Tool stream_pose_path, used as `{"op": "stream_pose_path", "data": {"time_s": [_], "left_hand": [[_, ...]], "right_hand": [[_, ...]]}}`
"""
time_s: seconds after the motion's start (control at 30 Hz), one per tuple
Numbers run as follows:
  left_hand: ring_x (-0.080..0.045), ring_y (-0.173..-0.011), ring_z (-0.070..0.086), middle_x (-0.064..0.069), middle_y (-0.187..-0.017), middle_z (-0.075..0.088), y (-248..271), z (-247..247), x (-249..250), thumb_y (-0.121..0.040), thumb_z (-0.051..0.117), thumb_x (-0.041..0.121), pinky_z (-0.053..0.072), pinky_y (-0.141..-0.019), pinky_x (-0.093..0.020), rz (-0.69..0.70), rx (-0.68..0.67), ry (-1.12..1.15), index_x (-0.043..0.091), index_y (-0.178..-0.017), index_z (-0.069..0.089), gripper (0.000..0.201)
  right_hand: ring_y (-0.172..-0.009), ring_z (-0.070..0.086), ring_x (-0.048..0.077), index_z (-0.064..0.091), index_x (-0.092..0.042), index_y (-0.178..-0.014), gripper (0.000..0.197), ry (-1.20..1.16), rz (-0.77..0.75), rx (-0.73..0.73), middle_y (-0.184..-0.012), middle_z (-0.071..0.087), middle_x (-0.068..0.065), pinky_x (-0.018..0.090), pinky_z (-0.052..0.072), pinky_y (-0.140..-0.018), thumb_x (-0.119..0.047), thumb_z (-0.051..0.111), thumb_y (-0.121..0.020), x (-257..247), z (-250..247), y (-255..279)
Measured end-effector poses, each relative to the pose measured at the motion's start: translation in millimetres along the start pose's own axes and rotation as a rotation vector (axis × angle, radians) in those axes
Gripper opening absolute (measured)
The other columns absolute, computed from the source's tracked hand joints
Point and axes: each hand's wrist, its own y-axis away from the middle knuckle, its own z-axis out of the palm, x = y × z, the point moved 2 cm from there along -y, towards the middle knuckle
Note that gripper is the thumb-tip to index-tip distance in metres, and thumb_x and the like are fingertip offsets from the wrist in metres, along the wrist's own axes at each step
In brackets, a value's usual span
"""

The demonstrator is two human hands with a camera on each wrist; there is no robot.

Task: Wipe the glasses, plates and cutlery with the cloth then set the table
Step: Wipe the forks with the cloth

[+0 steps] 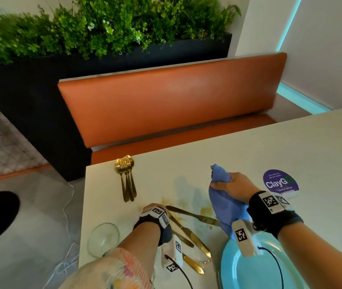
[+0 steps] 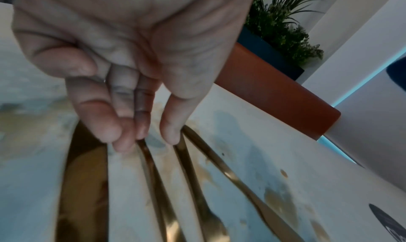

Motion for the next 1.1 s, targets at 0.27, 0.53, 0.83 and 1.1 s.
{"op": "stream_pose_path", "data": {"time_s": [0.27, 0.53, 0.83, 1.1], "left_hand": [[-0.031, -0.143, 0.022, -0.021, -0.155, 0.018, 41.0, 17.2, 4.1, -0.105, 0.02, 0.026, 0.002, -0.115, -0.036, -0.201, 0.052, -0.102, -0.005, -0.146, 0.011, 0.053], [-0.033, -0.129, 0.046, -0.021, -0.141, 0.045, 30.0, 21.6, -7.1, -0.099, 0.039, 0.014, 0.043, -0.096, -0.032, -0.104, 0.013, 0.335, -0.006, -0.138, 0.04, 0.043], [-0.026, -0.111, 0.059, -0.01, -0.118, 0.064, 69.0, -34.3, 15.3, -0.096, 0.045, 0.033, 0.044, -0.093, -0.03, 0.185, 0.146, 0.337, 0.003, -0.114, 0.063, 0.039], [-0.021, -0.088, 0.053, -0.011, -0.095, 0.063, 100.1, -52.4, 27.3, -0.094, 0.046, 0.012, 0.042, -0.078, -0.028, 0.484, 0.138, 0.619, 0.003, -0.101, 0.067, 0.024]], "right_hand": [[-0.09, 0.055, 0.027, 0.06, -0.019, -0.093, 0.02, 0.005, -0.021, -0.034, -0.096, 0.06, 0.006, 0.033, 0.042, -0.079, -0.037, 0.063, -0.085, 16.5, -1.8, -0.3], [-0.09, 0.055, 0.027, 0.058, -0.019, -0.092, 0.021, 0.013, -0.037, -0.08, -0.096, 0.059, 0.006, 0.034, 0.043, -0.079, -0.038, 0.064, -0.084, 18.3, 7.2, -1.2], [-0.093, 0.062, 0.035, 0.057, 0.002, -0.116, 0.039, -0.678, 0.075, -0.123, -0.105, 0.065, 0.019, 0.046, 0.051, -0.086, -0.016, 0.065, -0.084, 16.0, 5.8, 0.9], [-0.111, 0.057, 0.029, 0.053, -0.001, -0.123, 0.049, -0.904, 0.055, -0.005, -0.117, 0.06, 0.013, 0.042, 0.046, -0.095, -0.04, 0.044, -0.095, -16.0, 30.1, 6.3]]}}
